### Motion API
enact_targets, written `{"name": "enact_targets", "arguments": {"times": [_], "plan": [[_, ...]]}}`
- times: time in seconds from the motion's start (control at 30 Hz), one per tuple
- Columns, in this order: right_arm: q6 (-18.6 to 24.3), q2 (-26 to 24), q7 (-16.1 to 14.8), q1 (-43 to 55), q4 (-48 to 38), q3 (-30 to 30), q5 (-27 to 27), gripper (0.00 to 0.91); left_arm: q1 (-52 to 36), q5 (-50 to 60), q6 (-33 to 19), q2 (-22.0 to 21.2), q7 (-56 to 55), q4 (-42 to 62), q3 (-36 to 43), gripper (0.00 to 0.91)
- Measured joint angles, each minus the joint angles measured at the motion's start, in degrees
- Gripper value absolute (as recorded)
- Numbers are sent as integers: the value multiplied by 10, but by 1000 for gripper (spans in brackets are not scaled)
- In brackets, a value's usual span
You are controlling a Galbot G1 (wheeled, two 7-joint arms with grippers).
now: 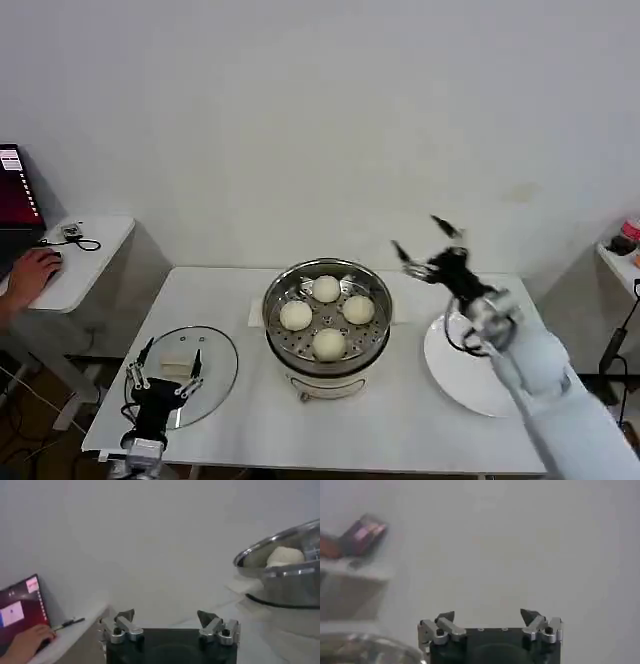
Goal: Take steamed baozi put them in steamer then cover it.
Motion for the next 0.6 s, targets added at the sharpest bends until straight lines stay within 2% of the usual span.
{"name": "enact_targets", "arguments": {"times": [0.13, 0.23, 0.6], "plan": [[20, 52, -8, -98, 15, 115, -16, 907, 9, 89, -14, 12, 2, 19, -2, 907], [30, 81, -10, -155, 22, 170, -23, 907, 11, 166, -25, 21, -3, 36, -4, 907], [48, 133, -14, -249, 42, 259, -29, 907, 2, 423, -52, 52, -29, 117, -4, 907]]}}
